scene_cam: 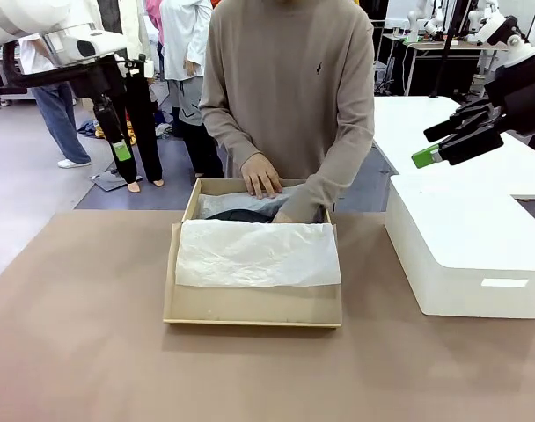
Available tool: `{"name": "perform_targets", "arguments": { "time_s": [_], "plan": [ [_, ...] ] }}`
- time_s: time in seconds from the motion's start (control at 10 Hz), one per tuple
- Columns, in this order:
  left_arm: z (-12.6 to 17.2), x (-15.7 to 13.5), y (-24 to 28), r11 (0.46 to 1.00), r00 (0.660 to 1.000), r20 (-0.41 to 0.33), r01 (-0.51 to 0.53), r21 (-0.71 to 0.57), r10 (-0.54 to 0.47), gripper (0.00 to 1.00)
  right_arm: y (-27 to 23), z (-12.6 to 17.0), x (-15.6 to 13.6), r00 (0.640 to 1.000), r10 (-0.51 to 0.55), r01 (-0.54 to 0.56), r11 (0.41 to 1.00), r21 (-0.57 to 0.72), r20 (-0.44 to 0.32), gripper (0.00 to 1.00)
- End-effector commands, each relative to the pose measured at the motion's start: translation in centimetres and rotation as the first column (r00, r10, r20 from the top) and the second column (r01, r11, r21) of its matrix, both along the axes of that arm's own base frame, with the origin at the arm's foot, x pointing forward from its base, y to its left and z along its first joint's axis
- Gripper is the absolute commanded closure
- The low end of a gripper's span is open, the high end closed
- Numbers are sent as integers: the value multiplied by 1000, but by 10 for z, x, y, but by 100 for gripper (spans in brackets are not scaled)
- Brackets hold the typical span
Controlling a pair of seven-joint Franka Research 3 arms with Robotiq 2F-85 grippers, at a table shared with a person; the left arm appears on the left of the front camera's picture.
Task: Pack the shoes into the box.
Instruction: Close the Shoes Box.
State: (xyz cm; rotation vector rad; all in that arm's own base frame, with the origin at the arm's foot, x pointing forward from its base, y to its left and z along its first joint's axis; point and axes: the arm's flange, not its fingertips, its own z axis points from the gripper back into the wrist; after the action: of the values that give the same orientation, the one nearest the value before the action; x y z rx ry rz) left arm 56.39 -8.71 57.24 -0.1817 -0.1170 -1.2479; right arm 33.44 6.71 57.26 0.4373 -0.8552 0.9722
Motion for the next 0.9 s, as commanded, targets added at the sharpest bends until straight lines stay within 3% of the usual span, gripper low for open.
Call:
{"name": "perform_targets", "arguments": {
  "time_s": [0.0, 0.3, 0.4, 0.5, 0.8],
  "plan": [
    [-4, -9, 1, 996, 994, 77, 71, 57, -75, 100, -1, 0, 3, 1000, 22, -22, 1000, 18, 12, 0],
    [-1, -15, -10, 997, 992, 101, 75, 35, -78, 100, -1, 0, 3, 1000, 22, -22, 1000, 18, 12, 0],
    [1, -14, -13, 997, 995, 79, 68, -43, -64, 100, -1, 0, 3, 1000, 22, -22, 1000, 18, 12, 0],
    [6, -2, -11, 997, 994, 79, 68, 43, -71, 100, -1, 0, 3, 1000, 22, -22, 1000, 18, 12, 0],
    [6, -2, -11, 997, 994, 79, 68, 43, -71, 100, -1, 0, 3, 1000, 22, -22, 1000, 18, 12, 0]
  ]
}}
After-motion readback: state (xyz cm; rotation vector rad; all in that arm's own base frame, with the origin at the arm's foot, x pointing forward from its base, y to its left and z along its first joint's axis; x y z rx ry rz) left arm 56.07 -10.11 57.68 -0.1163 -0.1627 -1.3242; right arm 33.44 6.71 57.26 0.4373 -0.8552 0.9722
